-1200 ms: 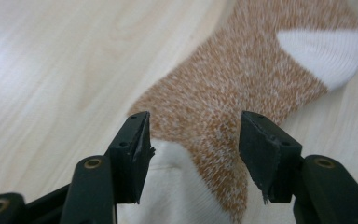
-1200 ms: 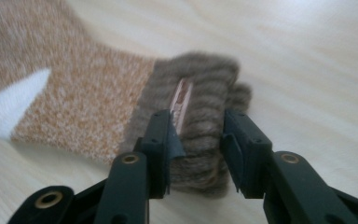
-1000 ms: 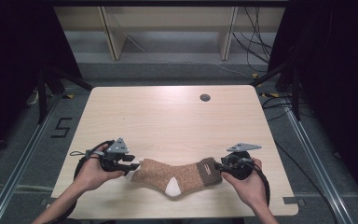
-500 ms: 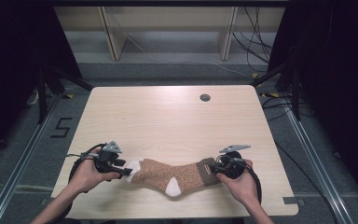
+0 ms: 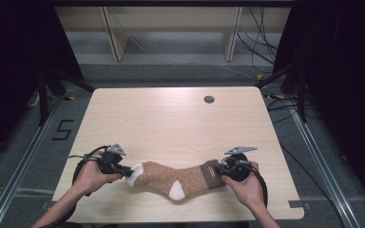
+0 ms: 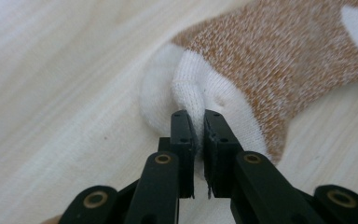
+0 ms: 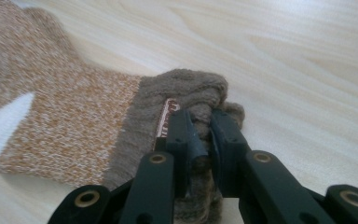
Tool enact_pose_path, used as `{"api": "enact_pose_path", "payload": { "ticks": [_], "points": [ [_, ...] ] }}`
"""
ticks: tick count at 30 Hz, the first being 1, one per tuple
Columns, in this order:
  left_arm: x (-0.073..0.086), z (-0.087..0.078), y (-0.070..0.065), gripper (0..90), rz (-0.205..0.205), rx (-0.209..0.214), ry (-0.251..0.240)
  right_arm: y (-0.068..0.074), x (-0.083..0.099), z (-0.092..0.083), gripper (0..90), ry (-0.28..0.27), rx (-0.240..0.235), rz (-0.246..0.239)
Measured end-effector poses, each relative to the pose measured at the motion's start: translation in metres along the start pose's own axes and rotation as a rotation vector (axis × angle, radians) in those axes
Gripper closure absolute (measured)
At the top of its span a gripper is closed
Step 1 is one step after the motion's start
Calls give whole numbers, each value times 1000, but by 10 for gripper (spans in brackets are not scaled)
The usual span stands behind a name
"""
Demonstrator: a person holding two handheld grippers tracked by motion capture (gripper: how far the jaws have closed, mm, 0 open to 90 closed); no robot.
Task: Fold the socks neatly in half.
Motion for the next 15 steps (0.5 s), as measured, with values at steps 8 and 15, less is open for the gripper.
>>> {"api": "enact_pose_path", "payload": {
  "ticks": [8,15],
  "points": [
    [-13,1,8,824,6,-9,-18,7,-3,-18,809,-30,4,-5],
    [3,22,11,744,7,9,52,-10,12,0,714,11,24,16]
  ]
}}
Point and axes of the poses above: each handheld gripper's, and its own axes: z roughly forward along the jaws, x roughly out of its underside, y roughly to its left, the point moved 6 cm from there along z, roughly forward along the jaws, and after that the axes turned 11 degrees about -x, right-handed, at the moved point
